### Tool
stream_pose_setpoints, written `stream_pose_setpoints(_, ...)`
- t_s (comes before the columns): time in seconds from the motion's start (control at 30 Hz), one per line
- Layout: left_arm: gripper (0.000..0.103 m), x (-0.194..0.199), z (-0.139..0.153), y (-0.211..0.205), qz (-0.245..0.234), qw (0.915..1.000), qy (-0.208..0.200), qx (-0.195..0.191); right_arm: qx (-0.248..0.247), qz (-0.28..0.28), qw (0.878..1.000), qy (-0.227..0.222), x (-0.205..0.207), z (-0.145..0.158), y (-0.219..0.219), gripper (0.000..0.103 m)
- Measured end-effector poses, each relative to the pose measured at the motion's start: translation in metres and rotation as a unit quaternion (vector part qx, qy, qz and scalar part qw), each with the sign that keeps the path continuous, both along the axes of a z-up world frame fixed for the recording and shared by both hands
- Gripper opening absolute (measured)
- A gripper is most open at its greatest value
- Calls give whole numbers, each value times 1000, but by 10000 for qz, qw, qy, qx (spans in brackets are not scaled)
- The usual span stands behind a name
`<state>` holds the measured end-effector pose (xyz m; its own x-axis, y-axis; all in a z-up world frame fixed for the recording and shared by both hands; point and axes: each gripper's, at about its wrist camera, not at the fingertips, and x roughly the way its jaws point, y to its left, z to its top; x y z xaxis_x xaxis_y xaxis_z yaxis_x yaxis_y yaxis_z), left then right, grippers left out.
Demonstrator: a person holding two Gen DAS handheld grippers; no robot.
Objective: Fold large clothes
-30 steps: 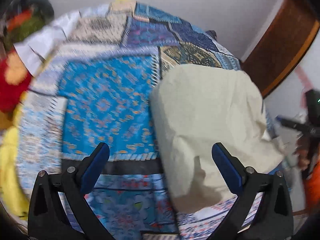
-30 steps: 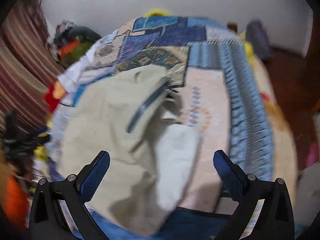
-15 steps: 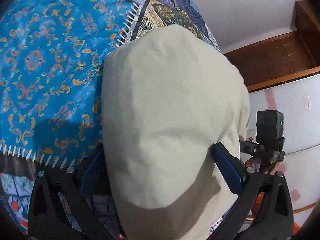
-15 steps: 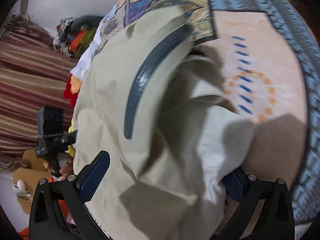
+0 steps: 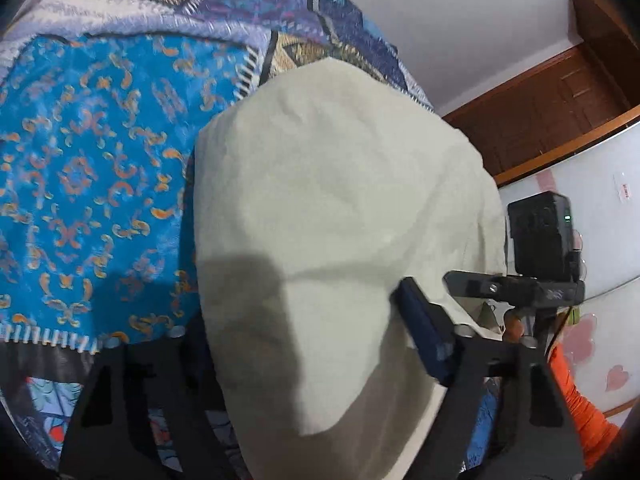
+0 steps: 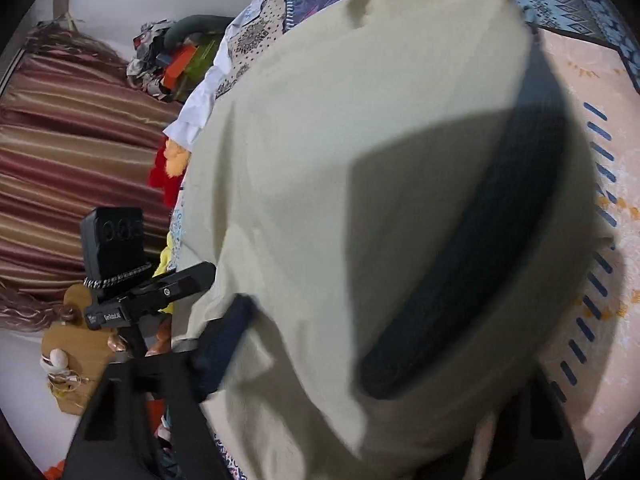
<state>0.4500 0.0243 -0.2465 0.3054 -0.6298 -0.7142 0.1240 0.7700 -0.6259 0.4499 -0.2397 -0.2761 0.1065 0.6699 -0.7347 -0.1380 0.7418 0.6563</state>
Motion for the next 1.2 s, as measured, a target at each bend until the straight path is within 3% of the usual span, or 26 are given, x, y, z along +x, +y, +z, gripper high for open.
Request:
stream_pose_setpoints(0.07,66,-4,8,5,16,9999,-109,-71,218,-109,9997,101,0,1,-5,43)
stream_pose_setpoints(0.2,63,-16,36,5,28,9988,-477,142,116,-15,9997,-214,-8,23,6,33)
stream_pose_setpoints(0.33,62,-27,77,18,165,9957,-890,198,-43,120,9979,-639,-16,63,26,31)
stream_pose_setpoints(0.57,62,-56,165,57,500,9805,-1826,531,44,218,9889,-1472,-19,146,65,31)
stream_pose_setpoints(0.77,62,-75,194,104,858,9723,-2049,725,120,371,9806,-1921,-13,191,120,31)
stream_pose_setpoints(0.93,62,-82,175,150,1166,9742,-1772,764,137,670,9811,-1810,-4,184,166,31)
stream_pose_setpoints(1.07,62,-81,132,181,1345,9799,-1284,719,42,930,9848,-1468,6,151,202,31)
stream_pose_setpoints(1.2,62,-75,71,198,1457,9848,-638,692,-112,1123,9890,-957,18,99,232,31)
